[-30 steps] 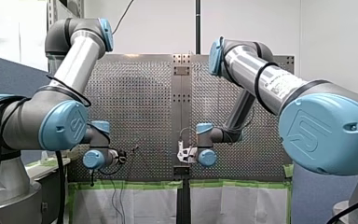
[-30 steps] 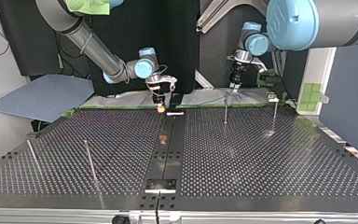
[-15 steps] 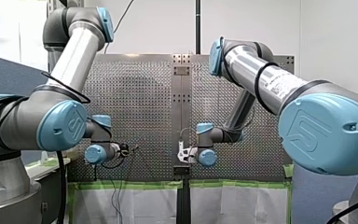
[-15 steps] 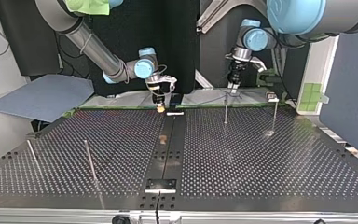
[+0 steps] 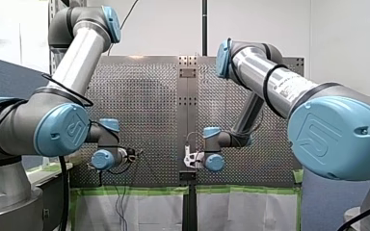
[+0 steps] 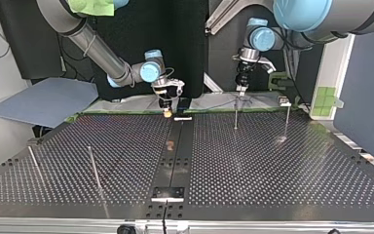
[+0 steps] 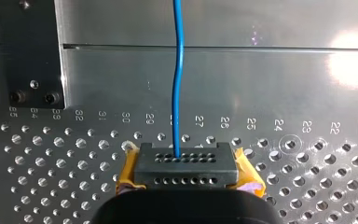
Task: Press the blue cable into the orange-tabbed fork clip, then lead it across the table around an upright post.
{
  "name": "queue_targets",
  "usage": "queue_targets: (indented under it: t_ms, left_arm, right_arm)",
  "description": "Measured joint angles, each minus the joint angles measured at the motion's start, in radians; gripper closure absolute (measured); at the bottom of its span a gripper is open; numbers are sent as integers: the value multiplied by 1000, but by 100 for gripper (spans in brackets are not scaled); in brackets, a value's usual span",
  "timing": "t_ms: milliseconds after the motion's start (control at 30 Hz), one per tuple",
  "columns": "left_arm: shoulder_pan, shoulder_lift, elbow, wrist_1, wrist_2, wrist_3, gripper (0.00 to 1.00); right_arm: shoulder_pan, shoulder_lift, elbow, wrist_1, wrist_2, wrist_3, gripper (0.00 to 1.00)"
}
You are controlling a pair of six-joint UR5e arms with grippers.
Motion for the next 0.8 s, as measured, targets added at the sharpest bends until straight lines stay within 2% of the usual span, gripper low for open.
queue_targets:
  t_ms: [133, 333, 567, 800]
  left_arm:
    - [-12, 0, 0, 0, -36, 19, 0]
    - [-25, -1, 1, 2, -68, 24, 0]
    - [-41, -10, 6, 4, -73, 20, 0]
    - [-56, -56, 34, 3, -72, 13, 0]
  right_arm:
    - [0, 0, 0, -1, 0, 1, 100]
    - [0, 0, 0, -2, 1, 1, 100]
    - [0, 0, 1, -3, 1, 2, 100]
    - [0, 0, 1, -1, 0, 2, 100]
